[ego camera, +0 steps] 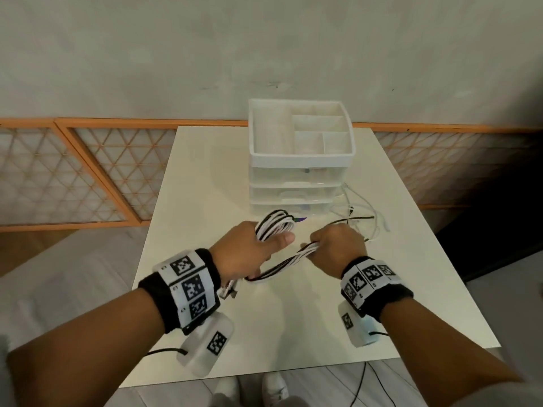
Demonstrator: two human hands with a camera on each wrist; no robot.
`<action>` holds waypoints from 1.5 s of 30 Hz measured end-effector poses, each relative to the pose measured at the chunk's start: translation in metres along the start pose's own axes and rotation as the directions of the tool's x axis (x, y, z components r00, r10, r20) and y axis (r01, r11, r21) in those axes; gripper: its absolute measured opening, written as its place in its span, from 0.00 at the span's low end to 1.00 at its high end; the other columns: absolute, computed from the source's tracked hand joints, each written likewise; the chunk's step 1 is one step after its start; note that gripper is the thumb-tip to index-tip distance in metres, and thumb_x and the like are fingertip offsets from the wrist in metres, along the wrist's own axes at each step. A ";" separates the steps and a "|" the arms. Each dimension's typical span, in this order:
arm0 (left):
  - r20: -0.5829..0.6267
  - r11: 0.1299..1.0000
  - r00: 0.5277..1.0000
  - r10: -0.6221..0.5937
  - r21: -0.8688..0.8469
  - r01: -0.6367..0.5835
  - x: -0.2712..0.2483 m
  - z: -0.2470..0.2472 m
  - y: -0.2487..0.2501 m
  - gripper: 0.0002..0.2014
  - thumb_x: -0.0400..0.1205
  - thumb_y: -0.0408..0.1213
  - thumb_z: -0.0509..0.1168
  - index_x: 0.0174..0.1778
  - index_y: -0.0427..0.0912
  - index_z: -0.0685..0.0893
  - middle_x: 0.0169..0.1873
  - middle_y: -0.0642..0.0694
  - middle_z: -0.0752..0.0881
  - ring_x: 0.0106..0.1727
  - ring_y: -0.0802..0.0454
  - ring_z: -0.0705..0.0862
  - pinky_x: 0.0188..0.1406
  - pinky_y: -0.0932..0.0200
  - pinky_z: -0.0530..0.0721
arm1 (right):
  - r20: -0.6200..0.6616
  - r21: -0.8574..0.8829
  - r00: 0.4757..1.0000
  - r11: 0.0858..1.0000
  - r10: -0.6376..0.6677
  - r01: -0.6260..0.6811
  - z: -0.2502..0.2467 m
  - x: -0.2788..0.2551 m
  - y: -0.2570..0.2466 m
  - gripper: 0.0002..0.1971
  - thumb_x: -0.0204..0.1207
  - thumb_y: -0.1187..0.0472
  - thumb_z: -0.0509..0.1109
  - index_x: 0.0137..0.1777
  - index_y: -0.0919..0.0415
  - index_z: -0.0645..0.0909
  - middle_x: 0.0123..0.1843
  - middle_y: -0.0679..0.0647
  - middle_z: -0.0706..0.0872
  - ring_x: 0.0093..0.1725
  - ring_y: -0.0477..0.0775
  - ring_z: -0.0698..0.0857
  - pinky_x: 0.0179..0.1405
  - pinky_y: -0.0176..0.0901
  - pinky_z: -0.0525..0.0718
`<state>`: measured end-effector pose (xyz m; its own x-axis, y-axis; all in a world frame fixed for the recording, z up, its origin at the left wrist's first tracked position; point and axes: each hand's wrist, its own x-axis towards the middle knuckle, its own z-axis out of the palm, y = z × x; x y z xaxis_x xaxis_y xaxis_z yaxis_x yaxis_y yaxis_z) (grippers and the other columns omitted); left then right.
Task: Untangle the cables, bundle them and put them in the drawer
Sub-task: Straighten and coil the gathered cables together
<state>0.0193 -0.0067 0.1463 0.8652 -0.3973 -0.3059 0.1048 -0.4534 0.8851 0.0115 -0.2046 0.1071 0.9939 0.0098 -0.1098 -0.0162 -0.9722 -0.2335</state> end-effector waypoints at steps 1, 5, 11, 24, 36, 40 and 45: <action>-0.009 0.999 1.000 0.008 0.039 -0.008 0.001 0.002 -0.004 0.17 0.79 0.56 0.70 0.31 0.51 0.77 0.23 0.52 0.75 0.19 0.52 0.72 0.24 0.61 0.73 | -0.032 -0.020 0.999 1.000 -0.011 0.010 -0.003 0.001 -0.001 0.22 0.74 0.50 0.70 0.22 0.53 0.67 0.26 0.47 0.74 0.40 0.60 0.78 0.38 0.42 0.72; 0.126 0.942 0.992 -0.031 0.335 -0.013 0.005 0.009 -0.010 0.17 0.71 0.63 0.74 0.38 0.53 0.83 0.28 0.53 0.86 0.30 0.52 0.84 0.34 0.56 0.81 | -0.035 -0.017 0.999 0.999 -0.036 0.035 -0.017 0.003 -0.014 0.16 0.67 0.60 0.68 0.23 0.55 0.66 0.25 0.48 0.71 0.36 0.60 0.76 0.34 0.42 0.69; 0.075 0.946 0.994 -0.074 0.320 0.046 0.007 0.014 -0.010 0.17 0.82 0.47 0.68 0.27 0.50 0.81 0.13 0.61 0.80 0.17 0.65 0.77 0.25 0.67 0.73 | -0.096 0.098 0.995 0.994 -0.030 0.039 -0.024 0.003 -0.022 0.18 0.68 0.60 0.70 0.21 0.54 0.67 0.23 0.48 0.72 0.34 0.58 0.76 0.33 0.41 0.71; -0.112 0.928 0.980 -0.165 -0.354 0.116 0.013 -0.015 -0.013 0.16 0.86 0.47 0.64 0.36 0.40 0.82 0.28 0.47 0.80 0.17 0.53 0.66 0.17 0.65 0.67 | -0.111 0.752 0.994 0.653 -0.003 0.086 -0.031 0.000 0.027 0.17 0.78 0.46 0.71 0.45 0.61 0.90 0.23 0.40 0.77 0.25 0.40 0.73 0.30 0.34 0.73; -0.123 0.926 0.980 -0.154 -0.363 0.099 0.017 0.013 0.012 0.43 0.52 0.79 0.68 0.34 0.37 0.85 0.23 0.43 0.81 0.26 0.50 0.80 0.30 0.60 0.78 | -0.450 0.620 0.861 0.610 -0.238 0.493 0.006 -0.018 -0.059 0.14 0.78 0.78 0.61 0.58 0.73 0.84 0.56 0.65 0.86 0.55 0.51 0.85 0.58 0.30 0.81; -0.220 0.890 0.970 -0.104 -0.456 -0.008 0.015 0.009 0.011 0.18 0.75 0.51 0.75 0.36 0.37 0.86 0.22 0.46 0.82 0.23 0.53 0.79 0.22 0.64 0.75 | -0.430 0.561 0.836 0.625 -0.340 0.543 0.018 -0.017 -0.050 0.17 0.77 0.77 0.66 0.65 0.68 0.82 0.66 0.58 0.76 0.57 0.51 0.82 0.57 0.42 0.86; -0.337 0.906 0.942 -0.003 -0.399 -0.140 0.018 -0.003 0.014 0.15 0.80 0.47 0.72 0.35 0.39 0.84 0.27 0.46 0.81 0.24 0.51 0.74 0.23 0.60 0.72 | -0.412 0.544 0.886 0.723 -0.212 0.426 0.022 -0.024 -0.036 0.28 0.74 0.64 0.77 0.73 0.52 0.73 0.67 0.48 0.76 0.52 0.49 0.84 0.55 0.31 0.83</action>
<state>0.0374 -0.0175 0.1542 0.9795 -0.1045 -0.1723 0.1693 -0.0368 0.9849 -0.0140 -0.1643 0.0972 0.9291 0.1183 0.3505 0.3523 -0.5717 -0.7410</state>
